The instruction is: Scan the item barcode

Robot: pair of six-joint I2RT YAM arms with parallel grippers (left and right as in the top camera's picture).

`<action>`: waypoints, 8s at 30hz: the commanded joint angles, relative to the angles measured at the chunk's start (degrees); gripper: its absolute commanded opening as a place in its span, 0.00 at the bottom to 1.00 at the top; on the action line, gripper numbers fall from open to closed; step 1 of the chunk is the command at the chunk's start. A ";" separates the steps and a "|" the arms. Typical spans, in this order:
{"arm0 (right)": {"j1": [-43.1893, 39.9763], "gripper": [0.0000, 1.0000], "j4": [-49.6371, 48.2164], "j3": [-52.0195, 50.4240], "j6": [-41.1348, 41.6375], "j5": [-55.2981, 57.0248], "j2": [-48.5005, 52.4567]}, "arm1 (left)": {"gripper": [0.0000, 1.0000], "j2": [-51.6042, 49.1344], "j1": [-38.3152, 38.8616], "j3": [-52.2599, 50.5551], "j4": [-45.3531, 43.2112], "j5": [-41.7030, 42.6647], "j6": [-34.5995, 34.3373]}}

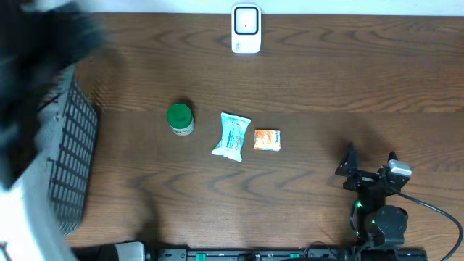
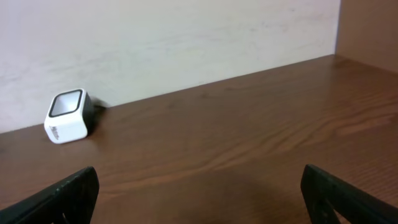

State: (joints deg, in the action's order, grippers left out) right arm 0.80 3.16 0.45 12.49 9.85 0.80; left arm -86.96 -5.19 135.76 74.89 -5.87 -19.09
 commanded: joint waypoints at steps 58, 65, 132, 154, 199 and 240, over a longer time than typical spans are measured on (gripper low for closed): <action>-0.44 0.99 0.11 -0.13 -0.79 -0.09 -0.04 | 0.96 -32.09 -40.57 -53.31 -34.75 -17.79 -17.97; -0.44 0.99 0.11 -0.13 -0.79 -0.09 -0.04 | 0.86 -32.85 -42.56 -53.31 -34.01 -18.01 -16.50; -0.44 0.99 0.11 -0.13 -0.79 -0.09 -0.04 | 0.07 0.42 38.93 -50.23 -55.34 56.92 -14.16; -0.44 0.99 0.11 -0.13 -0.79 -0.09 -0.04 | 0.07 -33.00 40.72 -50.27 -72.94 69.77 -15.21; -0.44 0.99 -3.87 -0.13 2.99 0.66 -0.04 | 0.84 16.98 33.22 -47.76 -57.00 -3.04 16.15; -1.31 0.01 29.94 66.75 2.86 -49.00 88.26 | 0.84 33.92 23.54 -48.65 -47.06 -16.68 28.22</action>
State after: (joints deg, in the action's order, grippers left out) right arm 2.83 30.85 66.74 16.32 -39.53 89.62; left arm -53.76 20.64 87.66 28.08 -21.80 9.04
